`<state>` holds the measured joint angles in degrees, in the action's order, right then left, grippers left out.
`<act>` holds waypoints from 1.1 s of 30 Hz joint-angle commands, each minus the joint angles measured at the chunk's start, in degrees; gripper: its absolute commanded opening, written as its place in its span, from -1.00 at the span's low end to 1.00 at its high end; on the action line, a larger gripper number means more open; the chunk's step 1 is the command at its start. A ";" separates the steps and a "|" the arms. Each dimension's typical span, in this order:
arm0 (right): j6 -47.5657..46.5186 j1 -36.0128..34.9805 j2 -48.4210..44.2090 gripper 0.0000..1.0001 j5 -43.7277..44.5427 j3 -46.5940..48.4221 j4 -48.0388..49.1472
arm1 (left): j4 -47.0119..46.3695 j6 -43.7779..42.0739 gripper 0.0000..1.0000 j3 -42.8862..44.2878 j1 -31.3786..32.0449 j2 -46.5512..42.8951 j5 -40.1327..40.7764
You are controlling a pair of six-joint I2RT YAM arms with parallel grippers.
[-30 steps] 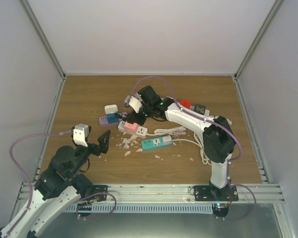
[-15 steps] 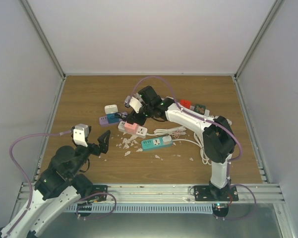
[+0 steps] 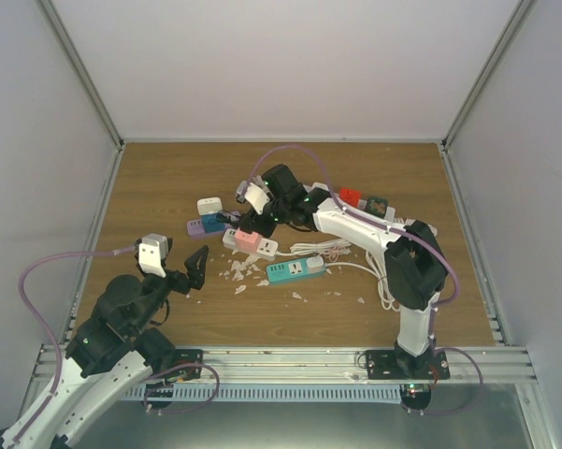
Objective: Insert the plug
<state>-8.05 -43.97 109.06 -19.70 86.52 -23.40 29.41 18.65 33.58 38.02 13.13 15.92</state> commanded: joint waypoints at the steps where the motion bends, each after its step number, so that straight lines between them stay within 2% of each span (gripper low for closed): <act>1: 0.70 -0.18 -1.00 -0.99 4.20 -2.02 -0.90 | -1.87 0.07 0.98 -0.70 0.30 0.23 0.16; 7: -0.77 -0.16 0.39 -0.99 -0.69 -2.69 -2.33 | -1.89 0.07 0.98 -0.64 0.30 0.16 0.16; 12: -1.98 -0.15 -0.03 -0.99 -4.09 -6.85 -1.19 | -1.90 0.07 0.98 -0.78 0.30 0.11 0.17; 17: -3.51 -0.03 0.19 -0.99 -0.02 -10.63 1.22 | -1.90 0.07 0.98 -0.85 0.30 0.12 0.08; 26: -6.50 0.08 2.38 -0.98 0.82 -8.72 -0.99 | -1.90 0.02 0.98 -0.81 0.30 -0.04 0.08; 33: -7.94 -0.22 5.40 -0.99 3.93 -8.07 -7.06 | -1.95 0.00 0.98 -0.90 0.30 -0.02 -0.01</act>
<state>-13.87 -43.72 107.63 -21.87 80.58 -16.34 29.41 18.65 33.41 38.02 13.13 15.90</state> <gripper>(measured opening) 0.285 0.990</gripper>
